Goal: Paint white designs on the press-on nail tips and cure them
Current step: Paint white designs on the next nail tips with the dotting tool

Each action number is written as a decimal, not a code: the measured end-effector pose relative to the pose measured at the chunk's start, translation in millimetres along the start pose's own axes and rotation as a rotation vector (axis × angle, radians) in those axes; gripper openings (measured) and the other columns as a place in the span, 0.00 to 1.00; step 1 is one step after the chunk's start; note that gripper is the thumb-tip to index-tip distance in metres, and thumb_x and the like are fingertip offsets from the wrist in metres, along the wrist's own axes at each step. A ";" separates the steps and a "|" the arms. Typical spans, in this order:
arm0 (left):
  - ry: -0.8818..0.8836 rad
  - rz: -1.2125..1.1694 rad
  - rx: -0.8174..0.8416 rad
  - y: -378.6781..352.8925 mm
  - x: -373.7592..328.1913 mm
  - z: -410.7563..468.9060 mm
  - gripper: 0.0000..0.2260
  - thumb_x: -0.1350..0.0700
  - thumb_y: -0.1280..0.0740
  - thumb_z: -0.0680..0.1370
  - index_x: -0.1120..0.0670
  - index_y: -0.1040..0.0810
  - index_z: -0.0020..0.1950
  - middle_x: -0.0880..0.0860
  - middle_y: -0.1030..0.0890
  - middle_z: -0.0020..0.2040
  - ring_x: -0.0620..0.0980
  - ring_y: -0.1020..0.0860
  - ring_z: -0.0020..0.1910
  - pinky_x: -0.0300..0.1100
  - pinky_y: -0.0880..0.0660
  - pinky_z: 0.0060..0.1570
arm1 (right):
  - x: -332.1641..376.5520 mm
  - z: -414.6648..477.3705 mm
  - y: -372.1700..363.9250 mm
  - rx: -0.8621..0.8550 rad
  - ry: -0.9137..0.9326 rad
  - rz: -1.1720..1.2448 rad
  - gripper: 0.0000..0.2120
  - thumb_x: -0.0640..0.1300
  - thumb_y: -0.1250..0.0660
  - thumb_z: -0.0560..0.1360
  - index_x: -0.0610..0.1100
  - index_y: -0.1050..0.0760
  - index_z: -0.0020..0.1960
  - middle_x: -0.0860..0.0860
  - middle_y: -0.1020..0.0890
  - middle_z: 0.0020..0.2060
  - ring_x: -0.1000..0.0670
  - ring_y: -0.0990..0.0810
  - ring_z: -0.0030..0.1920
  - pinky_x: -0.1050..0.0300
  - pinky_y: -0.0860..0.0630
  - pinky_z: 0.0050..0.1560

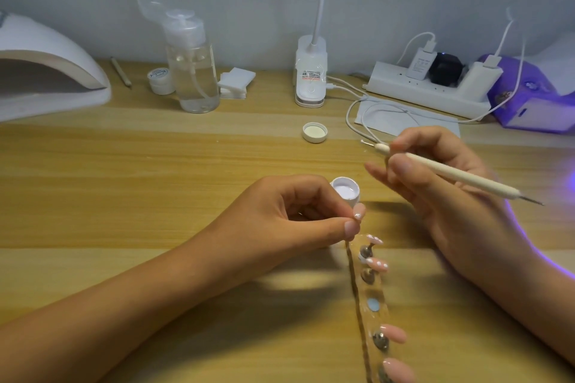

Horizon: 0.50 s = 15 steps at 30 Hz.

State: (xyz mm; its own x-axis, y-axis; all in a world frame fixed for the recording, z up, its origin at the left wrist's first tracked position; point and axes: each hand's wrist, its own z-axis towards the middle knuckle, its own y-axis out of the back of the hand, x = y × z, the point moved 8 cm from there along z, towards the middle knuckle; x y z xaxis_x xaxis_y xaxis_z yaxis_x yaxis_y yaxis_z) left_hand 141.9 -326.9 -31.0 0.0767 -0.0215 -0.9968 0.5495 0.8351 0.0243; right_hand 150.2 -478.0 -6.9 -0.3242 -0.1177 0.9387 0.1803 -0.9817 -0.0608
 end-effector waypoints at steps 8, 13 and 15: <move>-0.007 0.028 0.014 -0.4 0.3 0.3 0.05 0.61 0.26 0.72 0.51 0.17 0.41 0.45 0.15 0.39 0.38 0.19 0.39 0.30 0.25 0.42 | 5.5 -2.4 -8.8 -0.036 0.107 -0.480 0.08 0.51 0.37 0.76 0.47 0.22 0.47 0.53 0.20 0.40 0.54 0.23 0.40 0.67 0.27 0.45; -0.008 0.070 0.012 0.8 1.8 0.4 0.03 0.60 0.26 0.72 0.53 0.16 0.43 0.48 0.15 0.41 0.41 0.19 0.41 0.34 0.23 0.45 | 2.3 -0.9 -12.9 0.013 0.134 -0.638 0.07 0.50 0.37 0.78 0.47 0.24 0.48 0.55 0.22 0.41 0.51 0.25 0.41 0.67 0.30 0.43; -0.006 0.066 0.014 0.5 1.8 0.4 0.02 0.60 0.26 0.72 0.54 0.16 0.43 0.48 0.15 0.42 0.41 0.19 0.41 0.35 0.22 0.46 | 0.4 -0.1 -14.0 0.030 0.135 -0.666 0.06 0.49 0.38 0.78 0.48 0.25 0.48 0.56 0.22 0.40 0.51 0.25 0.42 0.66 0.30 0.44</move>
State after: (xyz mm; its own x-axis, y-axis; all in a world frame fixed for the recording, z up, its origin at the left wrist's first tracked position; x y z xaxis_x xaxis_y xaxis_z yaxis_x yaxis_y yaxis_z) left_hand 142.7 -326.8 -32.8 0.1180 0.0306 -0.9925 0.5543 0.8272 0.0915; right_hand 147.4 -464.3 -5.7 -0.4879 0.4906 0.7220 -0.0726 -0.8471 0.5265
